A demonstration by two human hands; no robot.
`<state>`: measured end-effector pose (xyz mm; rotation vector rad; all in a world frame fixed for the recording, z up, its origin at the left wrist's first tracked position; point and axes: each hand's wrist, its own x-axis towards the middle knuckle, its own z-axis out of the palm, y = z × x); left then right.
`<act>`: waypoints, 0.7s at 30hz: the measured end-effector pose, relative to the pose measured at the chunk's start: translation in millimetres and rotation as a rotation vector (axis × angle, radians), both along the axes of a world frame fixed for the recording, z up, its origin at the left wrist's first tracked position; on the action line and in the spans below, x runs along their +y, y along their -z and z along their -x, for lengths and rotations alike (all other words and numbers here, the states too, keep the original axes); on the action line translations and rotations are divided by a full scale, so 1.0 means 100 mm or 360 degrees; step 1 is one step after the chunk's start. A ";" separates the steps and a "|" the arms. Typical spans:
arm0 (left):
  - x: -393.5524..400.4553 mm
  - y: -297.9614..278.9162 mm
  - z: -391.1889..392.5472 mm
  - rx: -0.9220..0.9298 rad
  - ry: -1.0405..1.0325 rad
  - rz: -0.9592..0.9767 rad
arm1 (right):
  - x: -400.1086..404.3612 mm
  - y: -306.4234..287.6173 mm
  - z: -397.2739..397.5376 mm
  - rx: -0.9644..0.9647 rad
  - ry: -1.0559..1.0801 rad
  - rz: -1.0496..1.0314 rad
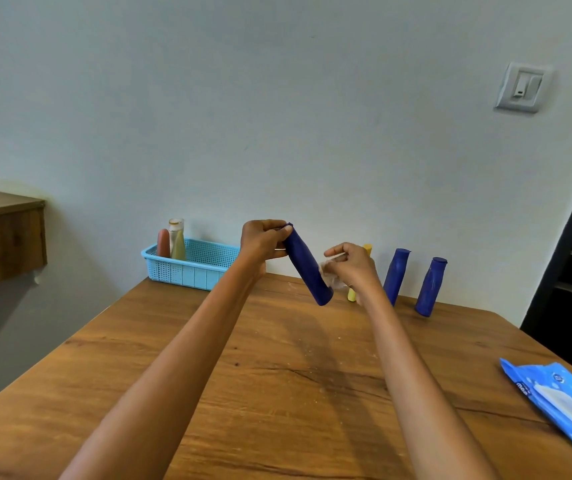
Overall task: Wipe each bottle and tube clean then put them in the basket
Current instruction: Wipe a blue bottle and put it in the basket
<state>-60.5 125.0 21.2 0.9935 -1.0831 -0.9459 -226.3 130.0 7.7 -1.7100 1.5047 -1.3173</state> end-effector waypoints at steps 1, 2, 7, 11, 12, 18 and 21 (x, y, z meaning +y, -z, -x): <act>0.00 0.00 0.00 0.0005 0.0007 0.0003 | 0.01 -0.02 -0.01 -0.0074 -0.0060 0.0036; 0.00 0.00 -0.01 0.0016 0.0010 0.0003 | 0.02 -0.05 -0.02 -0.0147 -0.0150 0.0030; 0.01 0.03 -0.05 0.0037 0.0025 -0.0014 | 0.07 -0.06 0.08 0.0032 -0.0335 -0.0445; 0.01 0.02 -0.03 0.0036 0.0041 -0.0013 | -0.03 0.05 0.11 0.0002 -0.0054 -0.0248; 0.02 0.01 -0.03 0.0041 0.0060 -0.0019 | -0.04 0.05 0.08 -0.0066 -0.0028 -0.0125; 0.03 0.02 -0.01 0.0048 0.0098 -0.0007 | 0.03 -0.08 0.01 -0.0272 -0.0522 -0.0073; 0.02 0.02 -0.08 0.0063 0.0041 0.0005 | 0.00 -0.03 0.05 -0.0029 -0.0453 -0.0311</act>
